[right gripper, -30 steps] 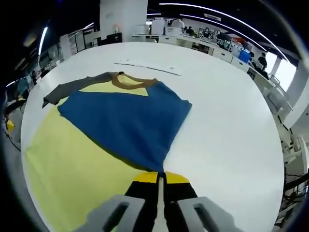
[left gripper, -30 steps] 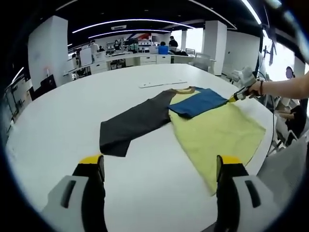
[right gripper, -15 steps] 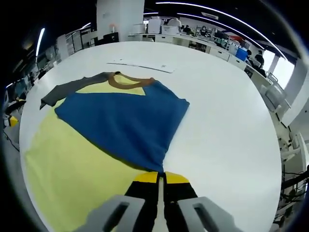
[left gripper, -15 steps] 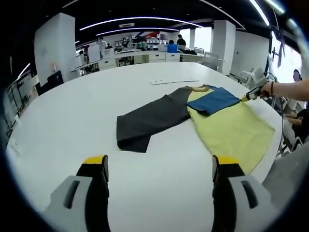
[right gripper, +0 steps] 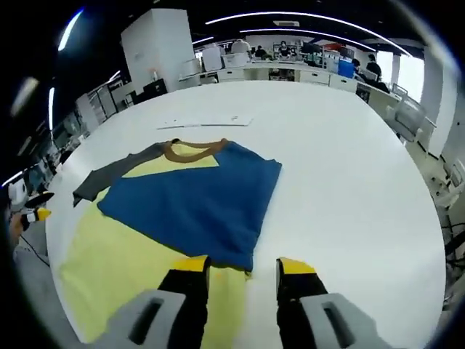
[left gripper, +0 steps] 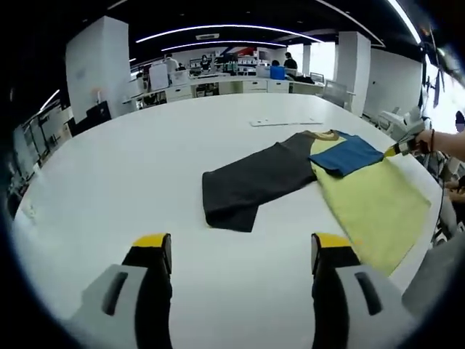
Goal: Fold the garment on the visible template until the final outline fits inside the template.
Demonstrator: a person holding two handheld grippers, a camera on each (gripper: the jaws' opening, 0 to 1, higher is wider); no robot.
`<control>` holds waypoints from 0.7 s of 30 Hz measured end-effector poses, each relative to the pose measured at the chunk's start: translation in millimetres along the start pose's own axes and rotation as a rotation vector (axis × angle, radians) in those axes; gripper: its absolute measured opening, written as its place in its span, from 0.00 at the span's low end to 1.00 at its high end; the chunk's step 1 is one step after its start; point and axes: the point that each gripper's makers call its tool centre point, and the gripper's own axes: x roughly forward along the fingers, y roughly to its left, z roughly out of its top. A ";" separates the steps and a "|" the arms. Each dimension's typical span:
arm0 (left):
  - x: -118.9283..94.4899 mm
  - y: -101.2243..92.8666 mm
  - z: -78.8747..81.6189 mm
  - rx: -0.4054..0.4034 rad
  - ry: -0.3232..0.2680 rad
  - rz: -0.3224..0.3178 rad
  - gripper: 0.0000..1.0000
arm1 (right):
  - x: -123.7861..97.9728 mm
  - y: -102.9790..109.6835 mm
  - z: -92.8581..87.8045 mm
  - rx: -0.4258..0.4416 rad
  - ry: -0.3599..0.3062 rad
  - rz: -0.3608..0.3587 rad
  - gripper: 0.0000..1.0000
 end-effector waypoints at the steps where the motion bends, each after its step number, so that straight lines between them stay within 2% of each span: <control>1: 1.5 2.3 0.2 -0.001 0.000 0.005 0.75 | -1.2 1.2 1.0 -0.003 -0.006 0.004 0.42; 7: 10.4 14.9 -0.2 -0.018 0.004 0.041 0.70 | -9.5 14.7 8.1 -0.016 -0.049 0.068 0.63; 10: 16.2 20.0 -0.1 -0.022 0.003 0.051 0.68 | -15.1 21.1 10.9 -0.055 -0.065 0.081 0.77; 16: 28.9 31.1 0.5 -0.039 -0.005 0.074 0.59 | -27.5 36.2 15.3 -0.117 -0.093 0.122 0.97; 21: 36.9 36.0 0.6 -0.030 -0.013 0.089 0.52 | -39.5 45.1 15.0 -0.126 -0.111 0.153 1.00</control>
